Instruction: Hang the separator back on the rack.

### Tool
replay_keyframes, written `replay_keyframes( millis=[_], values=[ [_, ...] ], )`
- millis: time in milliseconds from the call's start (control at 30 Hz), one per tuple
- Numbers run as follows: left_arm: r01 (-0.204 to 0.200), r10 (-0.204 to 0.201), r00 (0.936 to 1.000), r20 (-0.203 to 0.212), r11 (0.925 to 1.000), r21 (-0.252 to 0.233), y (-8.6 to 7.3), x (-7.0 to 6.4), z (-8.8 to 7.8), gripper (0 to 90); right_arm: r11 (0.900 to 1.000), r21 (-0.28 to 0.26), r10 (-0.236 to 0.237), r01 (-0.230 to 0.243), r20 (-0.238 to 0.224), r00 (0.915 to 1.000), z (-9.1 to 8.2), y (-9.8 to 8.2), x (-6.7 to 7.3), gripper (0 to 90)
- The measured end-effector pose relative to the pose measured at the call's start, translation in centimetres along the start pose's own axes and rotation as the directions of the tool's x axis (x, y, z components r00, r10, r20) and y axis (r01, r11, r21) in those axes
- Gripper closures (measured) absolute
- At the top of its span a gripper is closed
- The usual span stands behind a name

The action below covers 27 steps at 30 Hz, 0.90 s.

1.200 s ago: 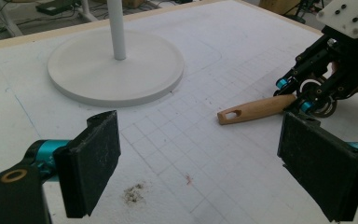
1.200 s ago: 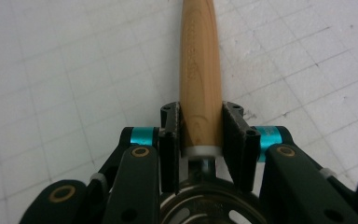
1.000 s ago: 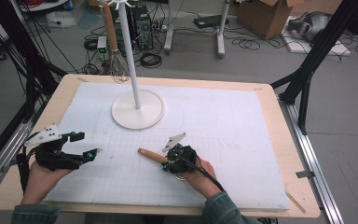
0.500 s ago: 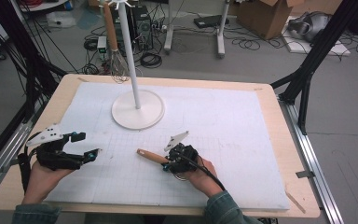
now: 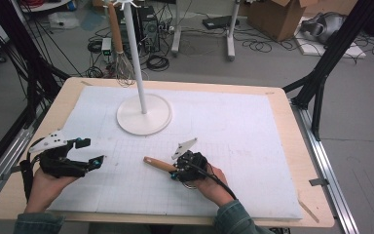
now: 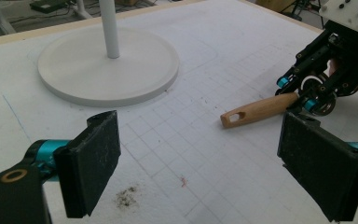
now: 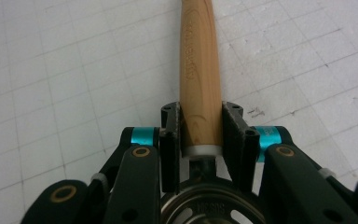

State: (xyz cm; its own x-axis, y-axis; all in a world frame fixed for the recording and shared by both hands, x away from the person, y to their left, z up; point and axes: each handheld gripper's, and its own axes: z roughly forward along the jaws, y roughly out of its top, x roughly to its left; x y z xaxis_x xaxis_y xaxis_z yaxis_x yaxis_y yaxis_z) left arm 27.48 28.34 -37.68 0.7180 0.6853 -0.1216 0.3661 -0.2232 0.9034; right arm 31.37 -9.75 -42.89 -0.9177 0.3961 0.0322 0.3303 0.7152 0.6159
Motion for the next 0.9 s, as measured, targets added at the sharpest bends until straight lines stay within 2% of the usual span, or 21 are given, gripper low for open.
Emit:
replay_keyframes(
  millis=[67, 233, 433, 567, 900],
  values=[
    [0.0, 0.0, 1.0, 0.002, 1.0, 0.0, 0.0, 0.0, 0.0, 13.7, 1.0, 0.019, -0.023, 0.023, 0.026, 0.9994, 0.2, 0.0, 0.2, 69.8],
    [-0.006, 0.006, 1.0, 0.005, 1.0, 0.002, 0.0, -0.1, 0.1, 13.7, 0.998, 0.034, -0.058, 0.056, 0.056, 0.9968, 0.3, 0.1, 0.7, 69.4],
    [-0.002, 0.002, 1.0, 0.004, 1.0, 0.002, 0.0, -0.1, 0.1, 13.7, 0.999, 0.023, -0.035, 0.034, 0.034, 0.9988, 0.2, 0.1, 0.4, 70.3],
    [-0.005, 0.004, 1.0, 0.006, 1.0, 0.005, 0.0, -0.1, 0.3, 13.7, 1.0, -0.004, -0.013, 0.013, 0.013, 0.9998, 0.1, -0.3, 0.1, 70.4],
    [-0.011, 0.011, 0.9998, 0.014, 0.9998, 0.018, -0.1, -0.5, 1.0, 13.7, 0.997, -0.08, 0.002, -0.004, -0.024, 0.9997, -1.0, -0.4, -0.3, 70.5]
  ],
)
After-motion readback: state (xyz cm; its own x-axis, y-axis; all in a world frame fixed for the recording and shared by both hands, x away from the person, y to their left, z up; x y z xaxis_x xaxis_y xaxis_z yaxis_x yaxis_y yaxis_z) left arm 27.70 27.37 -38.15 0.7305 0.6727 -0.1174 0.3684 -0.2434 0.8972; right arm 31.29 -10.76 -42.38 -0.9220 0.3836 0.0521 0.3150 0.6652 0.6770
